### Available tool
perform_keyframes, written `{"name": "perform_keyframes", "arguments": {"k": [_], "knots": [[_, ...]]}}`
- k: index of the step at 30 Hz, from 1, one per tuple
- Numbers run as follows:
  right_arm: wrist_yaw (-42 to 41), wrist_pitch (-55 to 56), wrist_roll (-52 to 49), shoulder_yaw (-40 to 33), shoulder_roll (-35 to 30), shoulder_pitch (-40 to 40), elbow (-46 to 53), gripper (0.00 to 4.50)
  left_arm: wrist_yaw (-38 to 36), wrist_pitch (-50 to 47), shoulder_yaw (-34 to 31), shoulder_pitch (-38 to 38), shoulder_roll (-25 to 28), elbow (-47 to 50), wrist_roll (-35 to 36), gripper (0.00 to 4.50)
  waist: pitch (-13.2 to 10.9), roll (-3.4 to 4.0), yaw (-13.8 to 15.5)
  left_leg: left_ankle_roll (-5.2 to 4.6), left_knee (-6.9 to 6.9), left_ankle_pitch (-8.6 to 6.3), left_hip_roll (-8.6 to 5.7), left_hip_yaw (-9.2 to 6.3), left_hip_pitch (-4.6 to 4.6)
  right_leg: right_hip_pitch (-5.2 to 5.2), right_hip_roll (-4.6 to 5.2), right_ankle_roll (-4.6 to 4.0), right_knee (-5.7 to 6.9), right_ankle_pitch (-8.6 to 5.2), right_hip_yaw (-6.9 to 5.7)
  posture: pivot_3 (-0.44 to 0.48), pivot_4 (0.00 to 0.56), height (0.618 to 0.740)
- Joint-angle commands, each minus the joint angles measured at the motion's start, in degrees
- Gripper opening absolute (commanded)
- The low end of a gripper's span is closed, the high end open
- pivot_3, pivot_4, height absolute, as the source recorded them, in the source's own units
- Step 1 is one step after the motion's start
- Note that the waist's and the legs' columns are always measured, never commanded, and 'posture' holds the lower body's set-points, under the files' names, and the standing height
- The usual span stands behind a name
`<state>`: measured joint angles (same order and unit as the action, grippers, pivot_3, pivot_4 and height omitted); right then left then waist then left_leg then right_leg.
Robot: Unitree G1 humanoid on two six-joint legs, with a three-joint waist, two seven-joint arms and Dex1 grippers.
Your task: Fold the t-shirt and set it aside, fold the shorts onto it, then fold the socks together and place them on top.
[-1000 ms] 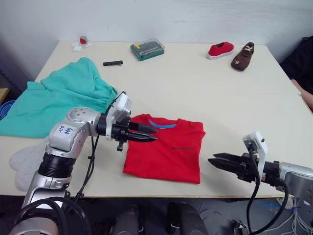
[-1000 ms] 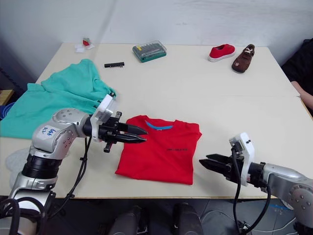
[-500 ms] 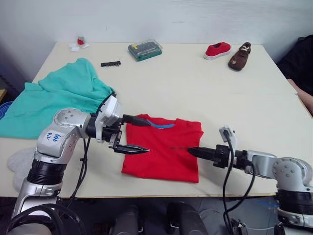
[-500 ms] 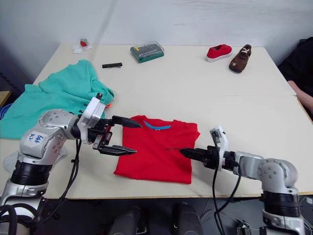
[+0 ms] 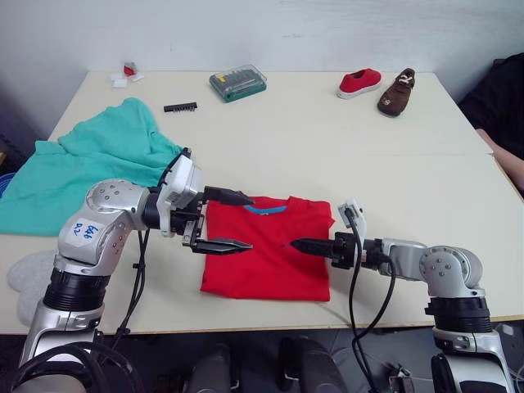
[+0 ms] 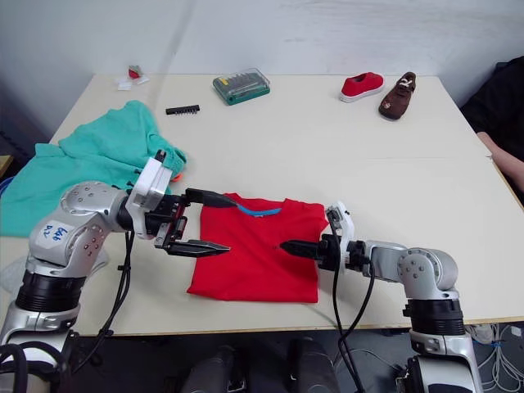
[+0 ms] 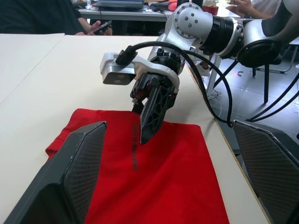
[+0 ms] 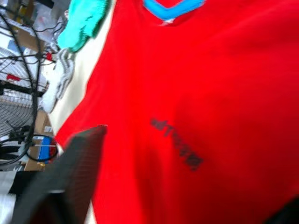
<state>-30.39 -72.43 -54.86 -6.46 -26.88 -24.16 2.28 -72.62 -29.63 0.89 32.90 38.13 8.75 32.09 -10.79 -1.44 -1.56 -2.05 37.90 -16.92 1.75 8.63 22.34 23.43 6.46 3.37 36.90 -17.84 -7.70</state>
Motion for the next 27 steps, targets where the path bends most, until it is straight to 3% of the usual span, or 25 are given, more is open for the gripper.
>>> {"name": "perform_keyframes", "arguments": {"k": [1, 7, 13, 18, 22, 27], "knots": [[-0.6, 0.6, 2.8, 1.9, -1.5, 1.5, 1.4, 2.04, 0.4, -0.4, -1.2, 0.4, -0.1, 1.6, 2.1, 4.5, 0.0, 0.01, 0.0, 0.0, 0.0, 0.0, 0.0, 0.0, 0.01, 0.01, 0.0, 0.0, -0.01, 0.0, 0.0, 0.0, 0.15, 0.74], [-2.8, 2.8, 4.7, 2.2, -4.7, 4.4, 5.0, 0.02, -1.0, 0.2, 0.1, 1.6, -0.5, -0.2, 2.1, 4.5, 0.0, 0.02, 0.3, -0.03, -0.02, -0.03, -0.02, 0.0, 0.07, 0.01, 0.0, 0.01, -0.13, 0.0, -0.03, 0.0, 0.15, 0.74], [-1.7, 3.2, 5.6, -2.1, -8.5, 6.2, 8.6, 0.02, -2.1, 0.9, 0.9, 2.2, -1.4, -1.6, 1.7, 4.5, 0.0, 0.06, 1.4, -0.13, -0.01, -0.06, -0.08, 0.0, 0.09, -0.03, 0.05, 0.13, -0.28, 0.07, -0.01, 0.0, 0.15, 0.74], [-8.3, 3.6, 6.2, -12.5, -23.7, 13.6, 7.3, 0.02, -2.9, 2.6, 2.1, 2.7, -2.5, -3.1, 0.8, 4.5, -0.1, 0.25, 3.0, -0.29, 0.06, -0.15, -0.14, -0.01, 0.37, 0.09, 0.08, 0.2, -0.48, 0.11, -0.05, 0.0, 0.15, 0.74], [-18.2, 13.5, 14.3, -16.0, -36.7, 22.6, -0.3, 0.02, -3.3, 3.9, 2.6, 3.2, -3.0, -4.2, 0.3, 4.5, -0.1, 0.24, 3.0, -0.42, 0.1, -0.21, -0.13, 0.0, 0.45, 0.02, 0.02, 0.31, -0.75, 0.17, -0.13, 0.0, 0.15, 0.74], [-26.3, 29.3, 25.7, -13.5, -45.1, 25.9, -16.9, 0.02, -3.8, 2.7, 2.7, 4.1, -3.8, -4.9, 1.4, 4.5, -0.1, 0.27, 2.5, -0.48, 0.12, -0.16, -0.11, 0.19, 0.37, -0.02, -0.05, 0.46, -0.8, 0.27, -0.01, 0.0, 0.15, 0.74]]}}
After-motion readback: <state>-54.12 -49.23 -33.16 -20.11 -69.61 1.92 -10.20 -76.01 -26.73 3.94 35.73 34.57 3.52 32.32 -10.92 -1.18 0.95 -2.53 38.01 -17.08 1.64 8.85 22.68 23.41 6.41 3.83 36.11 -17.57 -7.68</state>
